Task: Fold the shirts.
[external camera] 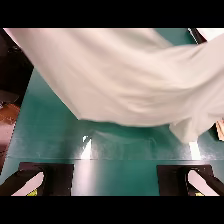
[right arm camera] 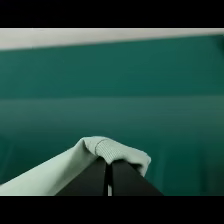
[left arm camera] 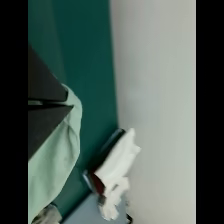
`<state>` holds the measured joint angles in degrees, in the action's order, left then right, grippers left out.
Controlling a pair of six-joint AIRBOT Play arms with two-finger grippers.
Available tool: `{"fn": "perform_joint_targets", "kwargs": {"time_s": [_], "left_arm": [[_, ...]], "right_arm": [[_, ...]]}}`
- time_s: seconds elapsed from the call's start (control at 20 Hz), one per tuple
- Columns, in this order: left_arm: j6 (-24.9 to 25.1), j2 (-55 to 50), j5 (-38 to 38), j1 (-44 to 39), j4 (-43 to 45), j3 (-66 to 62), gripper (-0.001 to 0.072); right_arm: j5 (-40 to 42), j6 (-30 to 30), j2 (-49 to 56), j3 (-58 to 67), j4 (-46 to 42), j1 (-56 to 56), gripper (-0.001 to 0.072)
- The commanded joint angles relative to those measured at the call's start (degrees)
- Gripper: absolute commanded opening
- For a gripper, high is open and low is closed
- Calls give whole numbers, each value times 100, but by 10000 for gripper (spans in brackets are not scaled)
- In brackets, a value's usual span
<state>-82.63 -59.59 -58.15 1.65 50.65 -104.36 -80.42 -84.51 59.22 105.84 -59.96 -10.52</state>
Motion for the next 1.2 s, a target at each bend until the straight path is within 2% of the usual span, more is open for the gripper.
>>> {"fn": "perform_joint_targets", "kwargs": {"time_s": [0.0, 0.1, 0.35, 0.4, 0.45, 0.5, 0.6, 0.75, 0.9, 1.0, 1.15], "left_arm": [[-203, -981, -627, 0, 380, 901, 28], [-203, -1910, -737, 0, 365, 984, 28], [-201, -3626, -184, 2, 219, 975, 30], [-201, -3755, -87, 2, 238, 975, 82], [-205, -3790, 15, 2, 293, 977, 427], [-203, -3790, 72, 7, 321, 955, 642], [-199, -3783, -164, 129, 339, 750, 650], [-90, -3711, -1342, 575, 400, 236, 649], [-96, -3289, -2269, 901, 1397, 321, 649], [-96, -2820, -2437, 922, 1897, 933, 649], [44, -1897, -2122, 905, 1591, 2702, 649]], "right_arm": [[-949, -142, 1093, -409, 17, 758, 14], [-754, -140, 1696, -1003, 15, 1145, 14], [710, -138, 2824, -2055, -7, 1338, 15], [848, -138, 2973, -2076, -7, 1322, 15], [898, -138, 3112, -2035, -2, 1318, 16], [887, -138, 3237, -1943, 2, 1290, 32], [793, -138, 3423, -1641, -2, 1213, 380], [282, -46, 3364, -1147, -7, 896, 382], [-197, 192, 2896, -1207, -7, 481, 380], [-229, 278, 2409, -1663, -4, 195, 379], [-188, 476, 1681, -2577, -2, -98, 351]]}}
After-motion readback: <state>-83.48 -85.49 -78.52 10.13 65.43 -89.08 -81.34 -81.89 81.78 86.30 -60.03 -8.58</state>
